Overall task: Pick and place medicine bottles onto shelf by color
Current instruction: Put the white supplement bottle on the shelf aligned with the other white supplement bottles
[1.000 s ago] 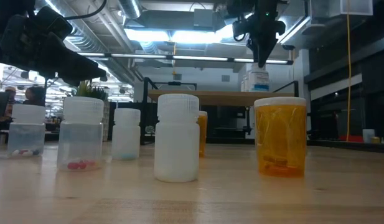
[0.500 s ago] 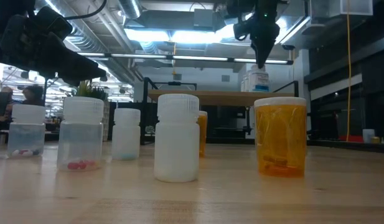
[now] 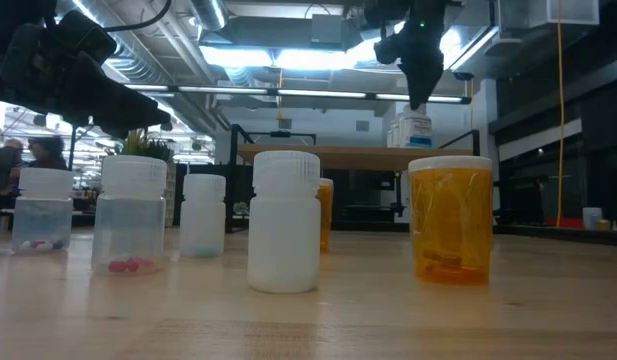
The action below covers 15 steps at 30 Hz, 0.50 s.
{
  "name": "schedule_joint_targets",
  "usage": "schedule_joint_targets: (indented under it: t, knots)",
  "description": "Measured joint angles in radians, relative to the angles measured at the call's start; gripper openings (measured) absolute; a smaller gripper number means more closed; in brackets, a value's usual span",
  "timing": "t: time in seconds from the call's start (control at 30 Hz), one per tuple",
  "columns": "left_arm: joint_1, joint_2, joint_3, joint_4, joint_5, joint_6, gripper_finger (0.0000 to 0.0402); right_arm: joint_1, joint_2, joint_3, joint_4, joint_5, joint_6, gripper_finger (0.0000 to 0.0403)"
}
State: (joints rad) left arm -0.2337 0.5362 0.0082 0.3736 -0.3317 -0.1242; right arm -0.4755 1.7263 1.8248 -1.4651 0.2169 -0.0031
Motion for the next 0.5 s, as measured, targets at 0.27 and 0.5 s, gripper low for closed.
schedule_joint_targets:
  t: [0.27,0.5]
  knots:
    - [0.0,0.0,0.0,0.0,0.0,0.0,0.0165,0.0,0.0,0.0,0.0,0.0,0.129,0.022]
    - [0.0,0.0,0.0,0.0,0.0,0.0,0.0165,0.0,0.0,0.0,-0.003,0.0,0.258,0.022]
